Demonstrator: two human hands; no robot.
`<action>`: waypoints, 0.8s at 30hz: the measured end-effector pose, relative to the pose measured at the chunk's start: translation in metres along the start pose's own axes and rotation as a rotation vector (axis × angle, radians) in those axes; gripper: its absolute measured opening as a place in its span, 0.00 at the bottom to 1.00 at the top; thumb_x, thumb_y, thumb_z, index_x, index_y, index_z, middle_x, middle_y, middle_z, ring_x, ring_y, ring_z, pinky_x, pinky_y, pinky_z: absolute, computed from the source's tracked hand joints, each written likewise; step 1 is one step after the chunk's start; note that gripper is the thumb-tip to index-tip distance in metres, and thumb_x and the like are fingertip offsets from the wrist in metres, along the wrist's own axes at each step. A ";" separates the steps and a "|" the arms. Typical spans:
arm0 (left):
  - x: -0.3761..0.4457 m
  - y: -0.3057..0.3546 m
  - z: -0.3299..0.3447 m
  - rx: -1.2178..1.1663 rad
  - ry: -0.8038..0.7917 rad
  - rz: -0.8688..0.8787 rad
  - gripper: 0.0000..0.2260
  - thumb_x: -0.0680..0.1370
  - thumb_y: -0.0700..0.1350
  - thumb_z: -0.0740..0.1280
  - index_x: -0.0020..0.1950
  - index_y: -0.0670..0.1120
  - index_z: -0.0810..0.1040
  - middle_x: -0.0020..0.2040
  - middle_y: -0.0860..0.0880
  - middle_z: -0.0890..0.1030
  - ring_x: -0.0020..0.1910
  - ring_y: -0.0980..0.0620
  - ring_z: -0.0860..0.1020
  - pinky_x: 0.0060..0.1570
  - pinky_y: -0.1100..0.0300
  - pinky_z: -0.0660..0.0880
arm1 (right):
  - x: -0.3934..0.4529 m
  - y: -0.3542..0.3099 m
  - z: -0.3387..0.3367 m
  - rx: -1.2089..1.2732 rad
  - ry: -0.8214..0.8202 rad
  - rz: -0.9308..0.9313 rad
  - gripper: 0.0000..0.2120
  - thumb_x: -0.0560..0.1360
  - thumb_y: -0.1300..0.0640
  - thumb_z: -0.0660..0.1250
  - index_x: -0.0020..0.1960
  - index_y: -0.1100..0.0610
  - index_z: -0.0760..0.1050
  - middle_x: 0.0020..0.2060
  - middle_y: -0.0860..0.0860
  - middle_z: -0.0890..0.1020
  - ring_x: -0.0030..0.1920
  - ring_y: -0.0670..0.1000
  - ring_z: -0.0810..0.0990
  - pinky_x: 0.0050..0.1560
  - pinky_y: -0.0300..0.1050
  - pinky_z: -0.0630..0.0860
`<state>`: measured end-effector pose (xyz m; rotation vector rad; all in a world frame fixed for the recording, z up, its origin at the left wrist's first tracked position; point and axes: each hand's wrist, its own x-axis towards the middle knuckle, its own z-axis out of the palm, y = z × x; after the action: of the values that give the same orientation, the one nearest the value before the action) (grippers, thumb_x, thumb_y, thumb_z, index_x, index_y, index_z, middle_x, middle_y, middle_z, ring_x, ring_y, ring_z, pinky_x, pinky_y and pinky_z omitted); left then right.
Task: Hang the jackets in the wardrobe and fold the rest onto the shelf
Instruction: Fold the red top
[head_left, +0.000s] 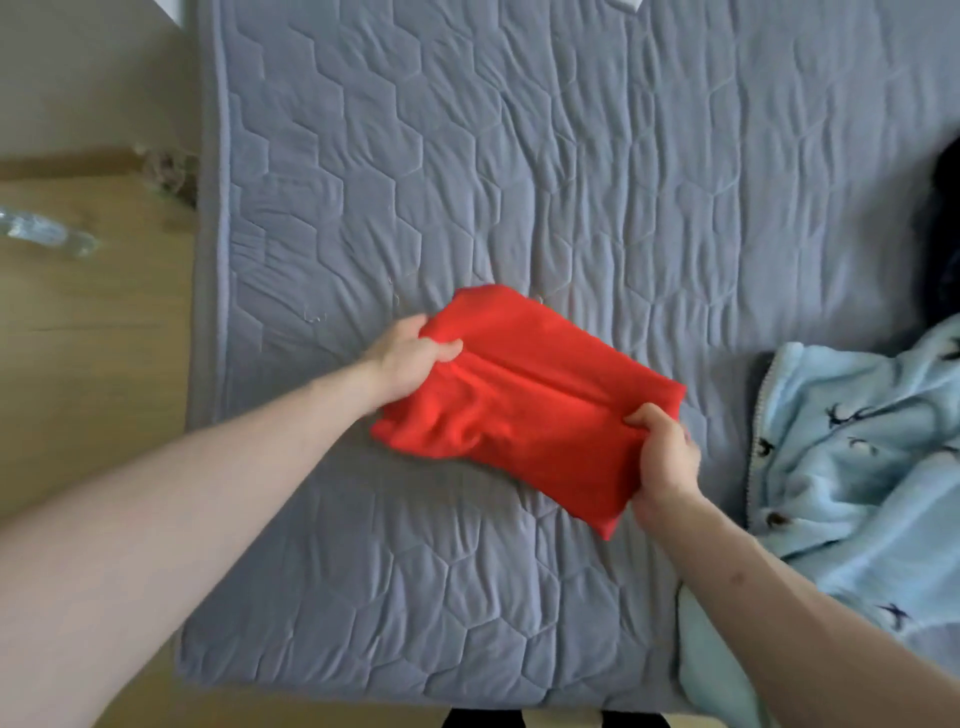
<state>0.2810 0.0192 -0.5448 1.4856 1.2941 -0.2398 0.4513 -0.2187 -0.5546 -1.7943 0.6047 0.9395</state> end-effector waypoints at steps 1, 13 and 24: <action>-0.014 -0.015 0.002 -0.096 -0.049 -0.035 0.16 0.69 0.55 0.74 0.55 0.50 0.84 0.50 0.53 0.88 0.54 0.47 0.85 0.62 0.48 0.78 | 0.004 -0.002 -0.005 -0.081 -0.009 -0.043 0.13 0.61 0.51 0.72 0.45 0.53 0.78 0.32 0.45 0.76 0.35 0.48 0.71 0.36 0.44 0.68; -0.043 -0.078 0.061 0.417 0.172 0.298 0.62 0.65 0.61 0.78 0.82 0.55 0.34 0.84 0.45 0.41 0.83 0.45 0.44 0.80 0.52 0.48 | 0.011 0.036 -0.013 -0.881 -0.184 -0.607 0.55 0.71 0.42 0.78 0.84 0.44 0.44 0.80 0.51 0.59 0.75 0.55 0.70 0.70 0.52 0.70; -0.062 -0.071 0.078 0.784 0.429 0.548 0.55 0.65 0.59 0.74 0.85 0.52 0.45 0.84 0.46 0.40 0.82 0.36 0.48 0.76 0.30 0.56 | 0.012 0.031 -0.013 -0.995 -0.199 -0.794 0.57 0.70 0.42 0.79 0.82 0.34 0.39 0.83 0.52 0.48 0.77 0.68 0.62 0.72 0.64 0.68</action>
<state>0.2377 -0.0923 -0.5708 2.6114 1.0972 -0.0588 0.4394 -0.2424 -0.5781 -2.4251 -0.8297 0.8640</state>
